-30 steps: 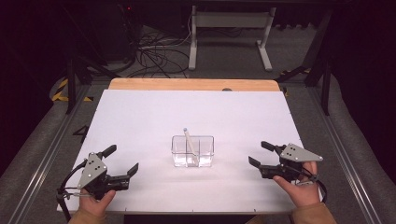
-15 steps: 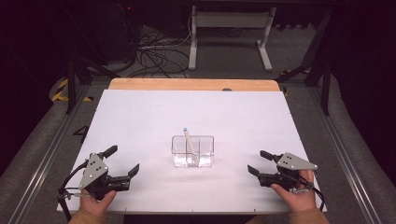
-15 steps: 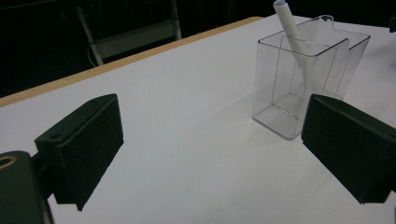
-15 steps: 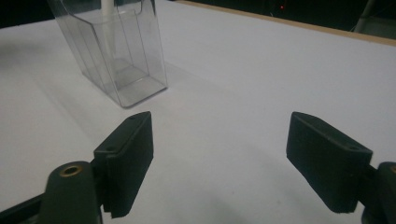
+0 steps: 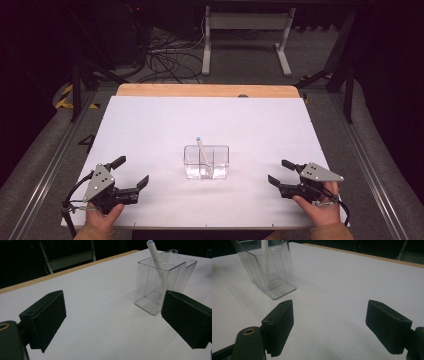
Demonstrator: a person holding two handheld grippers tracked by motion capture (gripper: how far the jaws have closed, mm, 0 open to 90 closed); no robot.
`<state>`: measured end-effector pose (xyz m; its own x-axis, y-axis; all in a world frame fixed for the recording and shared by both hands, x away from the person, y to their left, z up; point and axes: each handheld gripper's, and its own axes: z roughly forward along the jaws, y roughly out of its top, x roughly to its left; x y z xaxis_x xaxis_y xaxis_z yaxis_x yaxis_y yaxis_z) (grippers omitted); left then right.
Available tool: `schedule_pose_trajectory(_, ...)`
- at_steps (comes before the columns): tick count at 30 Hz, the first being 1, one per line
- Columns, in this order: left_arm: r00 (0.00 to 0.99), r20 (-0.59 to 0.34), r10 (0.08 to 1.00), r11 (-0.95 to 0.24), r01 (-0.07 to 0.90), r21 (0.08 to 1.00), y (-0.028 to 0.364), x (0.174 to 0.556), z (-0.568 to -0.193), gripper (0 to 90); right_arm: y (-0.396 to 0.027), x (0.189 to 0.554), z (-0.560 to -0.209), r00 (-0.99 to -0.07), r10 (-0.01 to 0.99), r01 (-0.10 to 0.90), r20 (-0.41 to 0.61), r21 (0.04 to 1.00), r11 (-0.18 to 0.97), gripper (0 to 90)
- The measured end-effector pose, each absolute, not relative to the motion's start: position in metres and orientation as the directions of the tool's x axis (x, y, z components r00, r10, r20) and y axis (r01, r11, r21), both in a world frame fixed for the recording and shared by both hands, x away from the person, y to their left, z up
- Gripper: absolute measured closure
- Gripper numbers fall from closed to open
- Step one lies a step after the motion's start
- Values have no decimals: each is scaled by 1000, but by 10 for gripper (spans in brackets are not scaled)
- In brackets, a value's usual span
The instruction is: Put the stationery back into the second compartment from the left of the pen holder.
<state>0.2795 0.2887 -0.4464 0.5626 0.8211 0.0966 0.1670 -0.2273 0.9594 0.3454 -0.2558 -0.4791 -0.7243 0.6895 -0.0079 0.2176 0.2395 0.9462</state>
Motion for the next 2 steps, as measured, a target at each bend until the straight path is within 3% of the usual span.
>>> schedule_pose_trajectory(2,563,99,821,-231,168,958,288,279,-447,67,-255,346,-479,-726,688,213,-12,947,242,227)
